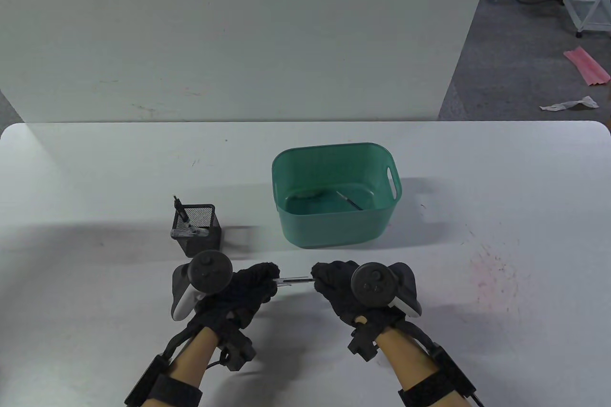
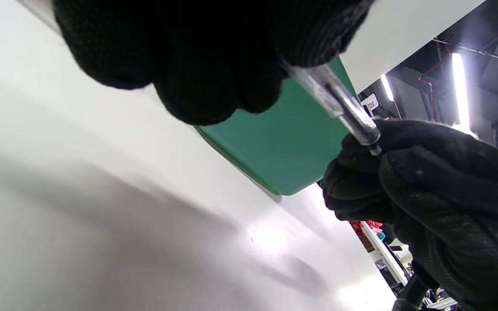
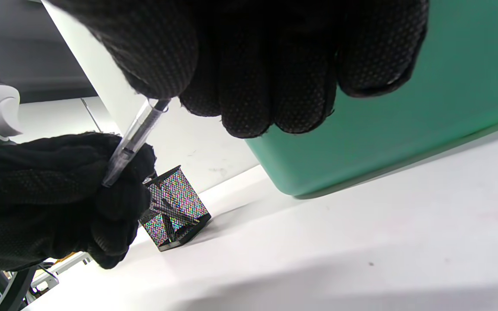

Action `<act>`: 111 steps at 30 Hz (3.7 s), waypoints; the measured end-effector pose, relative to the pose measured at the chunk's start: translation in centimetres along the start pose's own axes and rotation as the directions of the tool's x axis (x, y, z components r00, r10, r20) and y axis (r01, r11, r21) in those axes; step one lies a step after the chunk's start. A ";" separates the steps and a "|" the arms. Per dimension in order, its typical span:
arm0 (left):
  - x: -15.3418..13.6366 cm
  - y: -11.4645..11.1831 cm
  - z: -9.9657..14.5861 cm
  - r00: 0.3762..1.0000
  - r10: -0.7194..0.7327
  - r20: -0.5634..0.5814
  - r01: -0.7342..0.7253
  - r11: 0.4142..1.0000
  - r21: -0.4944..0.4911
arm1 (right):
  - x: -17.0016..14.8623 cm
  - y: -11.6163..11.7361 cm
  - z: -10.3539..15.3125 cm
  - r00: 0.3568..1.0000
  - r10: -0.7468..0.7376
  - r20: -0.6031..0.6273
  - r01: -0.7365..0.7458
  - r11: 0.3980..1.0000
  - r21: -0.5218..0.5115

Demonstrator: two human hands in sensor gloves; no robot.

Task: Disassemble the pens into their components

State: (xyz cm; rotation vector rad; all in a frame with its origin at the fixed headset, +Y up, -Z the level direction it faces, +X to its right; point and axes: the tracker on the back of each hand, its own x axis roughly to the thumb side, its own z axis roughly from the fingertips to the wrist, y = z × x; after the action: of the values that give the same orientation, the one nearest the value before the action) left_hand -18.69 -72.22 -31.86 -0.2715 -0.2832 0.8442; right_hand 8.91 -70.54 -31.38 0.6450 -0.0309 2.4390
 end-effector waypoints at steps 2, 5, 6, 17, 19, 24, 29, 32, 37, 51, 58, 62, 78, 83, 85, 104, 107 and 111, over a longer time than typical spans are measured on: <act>-0.2 0.0 0.0 1.000 0.007 -0.007 -0.007 1.000 0.002 | -0.2 -0.2 0.1 1.000 -0.013 -0.011 0.013 1.000 -0.004; -0.4 0.3 0.1 1.000 0.020 -0.006 -0.020 1.000 0.007 | -0.4 -0.5 0.2 0.999 -0.047 -0.027 0.046 0.999 -0.015; -0.5 0.5 0.1 1.000 0.027 -0.007 -0.027 1.000 0.013 | -0.5 -0.7 0.2 0.998 -0.050 -0.030 0.050 0.999 -0.021; -2.2 2.1 0.1 0.998 0.035 -0.060 -0.030 0.996 0.084 | -1.8 -3.3 0.5 0.993 -0.060 -0.102 0.047 0.990 -0.131; -2.4 2.3 0.2 0.997 0.039 -0.068 -0.033 0.995 0.092 | -2.1 -3.8 0.7 0.990 -0.093 -0.110 0.075 0.984 -0.159; -2.4 2.7 0.3 0.997 0.037 -0.069 -0.029 0.993 0.111 | -2.1 -5.4 0.8 0.986 -0.109 -0.125 0.074 0.965 -0.253; -2.4 2.5 0.3 0.997 0.007 -0.074 0.001 0.994 0.107 | -1.6 -6.9 0.3 0.981 -0.125 -0.151 0.061 0.928 -0.368; -2.3 2.3 0.3 0.997 0.006 -0.072 0.002 0.994 0.112 | -1.4 -7.7 -0.4 0.979 -0.091 -0.182 0.008 0.912 -0.411; -2.1 2.0 0.2 0.998 -0.010 -0.068 0.017 0.994 0.104 | -1.1 -9.0 -2.2 0.961 -0.014 -0.278 -0.113 0.894 -0.434; -2.0 1.6 0.0 0.997 -0.027 -0.078 0.033 0.996 0.077 | 0.5 -10.2 -8.4 0.853 0.136 -0.504 -0.334 0.884 -0.328; -1.8 1.3 0.0 0.997 -0.032 -0.070 0.037 0.997 0.068 | -0.2 -9.6 -11.2 0.768 0.225 -0.599 -0.431 0.873 -0.226; -1.8 1.2 -0.2 0.997 -0.036 -0.064 0.040 0.997 0.061 | -0.6 -8.9 -12.2 0.745 0.226 -0.627 -0.433 0.880 -0.197; -1.9 1.6 -0.1 0.997 -0.035 -0.074 0.041 0.996 0.079 | 1.0 -9.8 -9.0 0.827 0.333 -0.453 -0.443 0.882 -0.160; -1.9 1.8 -0.1 0.996 -0.039 -0.077 0.046 0.995 0.091 | 2.0 -10.1 -5.8 0.868 0.358 -0.345 -0.436 0.882 -0.180; -1.9 1.9 -0.1 0.996 -0.038 -0.078 0.046 0.994 0.097 | 2.3 -9.8 -4.4 0.882 0.361 -0.302 -0.425 0.887 -0.182; -2.0 2.7 0.3 0.996 -0.043 -0.075 0.053 0.989 0.141 | 0.1 -3.3 1.2 0.901 0.409 -0.143 -0.420 0.905 -0.059; -1.6 2.9 0.4 0.997 -0.056 -0.061 0.065 0.986 0.152 | -0.5 -2.9 1.2 0.884 0.446 -0.142 -0.457 0.887 -0.058; -0.5 3.2 0.4 0.994 -0.101 -0.027 0.104 0.983 0.154 | -1.4 -2.4 1.3 0.877 0.462 -0.135 -0.467 0.884 -0.010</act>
State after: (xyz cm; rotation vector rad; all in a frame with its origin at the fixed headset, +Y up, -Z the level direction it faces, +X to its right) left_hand -21.39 -70.51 -32.68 -0.1186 -0.2101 0.7568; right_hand 11.82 -69.52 -31.18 0.5008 -0.2084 2.9321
